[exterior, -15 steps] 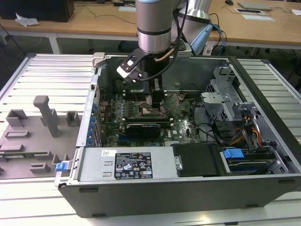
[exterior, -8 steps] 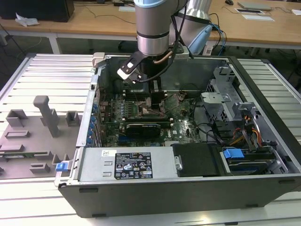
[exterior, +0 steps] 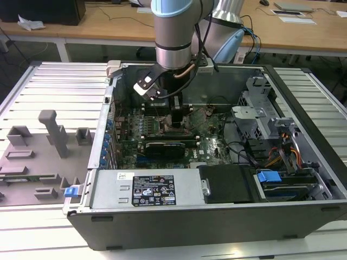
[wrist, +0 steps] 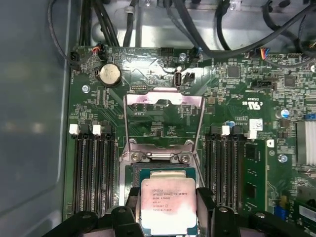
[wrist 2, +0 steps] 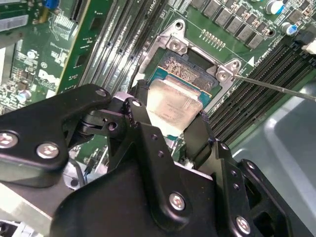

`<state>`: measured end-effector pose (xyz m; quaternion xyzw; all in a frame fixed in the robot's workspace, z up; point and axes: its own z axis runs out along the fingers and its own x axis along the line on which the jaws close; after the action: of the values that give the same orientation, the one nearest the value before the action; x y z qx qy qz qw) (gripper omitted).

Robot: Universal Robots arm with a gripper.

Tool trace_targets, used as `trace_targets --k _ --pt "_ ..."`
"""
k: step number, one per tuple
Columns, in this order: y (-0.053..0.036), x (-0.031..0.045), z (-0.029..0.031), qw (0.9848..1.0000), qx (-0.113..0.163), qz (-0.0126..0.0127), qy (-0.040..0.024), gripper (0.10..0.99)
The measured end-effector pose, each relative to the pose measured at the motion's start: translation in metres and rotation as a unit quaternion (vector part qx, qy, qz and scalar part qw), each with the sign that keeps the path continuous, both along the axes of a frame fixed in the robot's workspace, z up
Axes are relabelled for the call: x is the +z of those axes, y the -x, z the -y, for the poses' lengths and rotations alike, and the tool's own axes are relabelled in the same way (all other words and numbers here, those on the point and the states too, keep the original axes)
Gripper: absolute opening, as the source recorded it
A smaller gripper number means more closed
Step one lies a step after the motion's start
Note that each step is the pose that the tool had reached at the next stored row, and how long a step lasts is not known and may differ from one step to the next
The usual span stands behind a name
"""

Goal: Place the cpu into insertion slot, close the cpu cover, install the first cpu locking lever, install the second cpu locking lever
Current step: 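Place the cpu into insertion slot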

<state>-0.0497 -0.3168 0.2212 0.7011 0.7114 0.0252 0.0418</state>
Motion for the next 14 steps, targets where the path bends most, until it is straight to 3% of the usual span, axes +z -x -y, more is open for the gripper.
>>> trace_targets --k 7,14 --pt "0.0019 -0.014 -0.0047 1.0 0.0 0.0 0.0006 0.541" --pt "0.0024 -0.0202 -0.0049 1.0 0.0 0.0 0.0007 0.541"
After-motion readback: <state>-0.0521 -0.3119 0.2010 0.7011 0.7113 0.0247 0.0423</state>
